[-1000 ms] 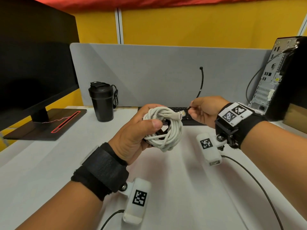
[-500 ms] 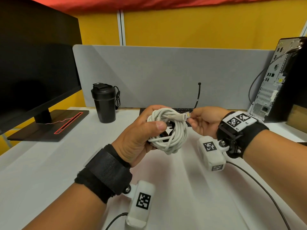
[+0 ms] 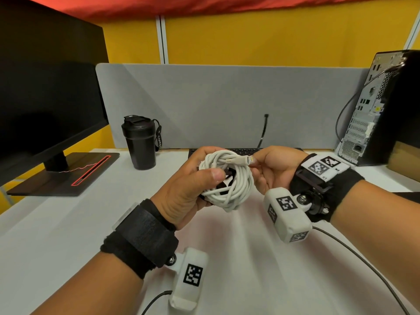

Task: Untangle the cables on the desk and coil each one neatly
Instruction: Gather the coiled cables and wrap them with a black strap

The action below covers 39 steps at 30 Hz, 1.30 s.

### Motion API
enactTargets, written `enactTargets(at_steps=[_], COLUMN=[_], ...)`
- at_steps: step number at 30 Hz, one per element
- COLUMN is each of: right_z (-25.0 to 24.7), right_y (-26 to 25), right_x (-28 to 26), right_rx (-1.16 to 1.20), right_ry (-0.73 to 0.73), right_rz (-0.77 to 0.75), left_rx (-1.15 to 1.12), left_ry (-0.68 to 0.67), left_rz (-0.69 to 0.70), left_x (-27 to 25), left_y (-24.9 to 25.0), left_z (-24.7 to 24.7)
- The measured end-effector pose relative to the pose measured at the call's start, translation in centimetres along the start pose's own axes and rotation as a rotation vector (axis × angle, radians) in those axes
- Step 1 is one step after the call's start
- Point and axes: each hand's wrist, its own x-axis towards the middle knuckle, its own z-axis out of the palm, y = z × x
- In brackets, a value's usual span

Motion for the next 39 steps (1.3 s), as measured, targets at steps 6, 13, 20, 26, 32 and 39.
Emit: enactTargets(at_steps=[6,13,20,26,32,39], right_z=[-0.3,-0.1,0.5,1.2,1.2,1.9], right_y=[0.8,0.6,0.1,0.2,0.5,-1.5], right_x=[0.5,0.5,-0.4,-1.3,-2.1,-2.1], right_rx=[-0.001,-0.031,-0.066,-0.138,-0.203,-0.081], right_ry=[-0.029,-0.01,-0.092,-0.112,-0.095,0.181], right_rz=[0.001,0.022,-0.06,-0.081,-0.244,-0.629], left_rx=[0.005,-0.016,-0.005,0.022,0.043,0.029], left_ry=[-0.009,-0.05,-0.057,-0.043,-0.047,-0.033], left_rz=[-0.002,0.001,0.003,-0.048,-0.088,-0.108], left_x=[0.0,0.0,0.0,0.0,0.0,0.0], left_y=[0.1,0.2,0.1,0.1,-0.3,-0.4], left_z=[0.0,0.0,0.1,-0.1,-0.1,-0.3])
